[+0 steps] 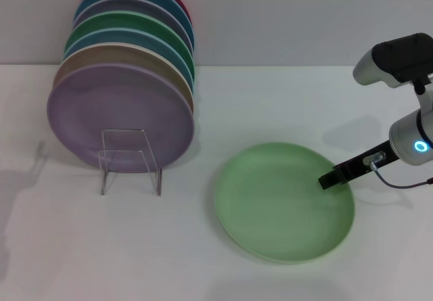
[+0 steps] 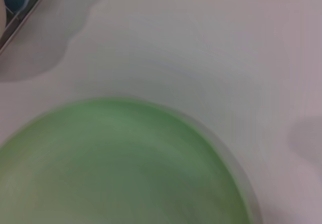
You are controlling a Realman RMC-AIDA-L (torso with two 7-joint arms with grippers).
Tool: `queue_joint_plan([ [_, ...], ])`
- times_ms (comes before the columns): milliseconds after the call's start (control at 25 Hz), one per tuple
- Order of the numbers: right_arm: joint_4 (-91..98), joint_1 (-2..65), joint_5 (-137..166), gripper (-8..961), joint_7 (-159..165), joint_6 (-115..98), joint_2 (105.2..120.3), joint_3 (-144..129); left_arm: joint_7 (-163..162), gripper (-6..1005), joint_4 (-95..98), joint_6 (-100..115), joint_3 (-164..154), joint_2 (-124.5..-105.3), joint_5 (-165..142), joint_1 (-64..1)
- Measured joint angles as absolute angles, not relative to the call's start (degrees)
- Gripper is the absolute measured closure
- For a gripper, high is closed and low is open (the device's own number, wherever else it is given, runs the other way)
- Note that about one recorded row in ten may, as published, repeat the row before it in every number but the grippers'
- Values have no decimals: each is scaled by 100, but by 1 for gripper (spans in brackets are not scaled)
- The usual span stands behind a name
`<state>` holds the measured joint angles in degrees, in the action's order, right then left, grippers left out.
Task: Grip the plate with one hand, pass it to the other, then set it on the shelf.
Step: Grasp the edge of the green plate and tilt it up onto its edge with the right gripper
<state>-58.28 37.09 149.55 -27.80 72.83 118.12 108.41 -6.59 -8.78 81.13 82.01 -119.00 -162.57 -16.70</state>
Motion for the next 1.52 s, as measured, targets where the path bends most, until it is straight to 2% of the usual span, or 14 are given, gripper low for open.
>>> queue_joint_plan([
  [80,-5829,3709,14937,438,-2773,7275,11813,10837,-659,211,-884,8113,8200,-11900,-16260,-1670],
  [520,-5816,3706,14948,675,-2767,7211,11820,10825,-659,220,-888,8092,8200,-11894,-16269,-1673],
  [720,-6010,3647,14916,888,-2795,7176,11841,10831,-659,225,-888,8110,8200,-11892,-16269,-1679],
  [920,-6375,3516,14774,928,-2877,7137,11877,10834,-659,229,-888,8142,8197,-11891,-16268,-1679],
  [1360,-7075,3132,13820,931,-3275,7170,11876,10916,-635,238,-984,8438,7799,-11882,-16268,-1617],
  [1480,-7572,2863,13639,932,-3404,7174,11883,10953,-347,241,-1121,8914,7475,-11884,-16268,-1537],
  [1520,-7966,2594,13491,932,-3609,7064,11900,10954,-234,241,-1304,9079,7236,-11864,-16270,-1494],
])
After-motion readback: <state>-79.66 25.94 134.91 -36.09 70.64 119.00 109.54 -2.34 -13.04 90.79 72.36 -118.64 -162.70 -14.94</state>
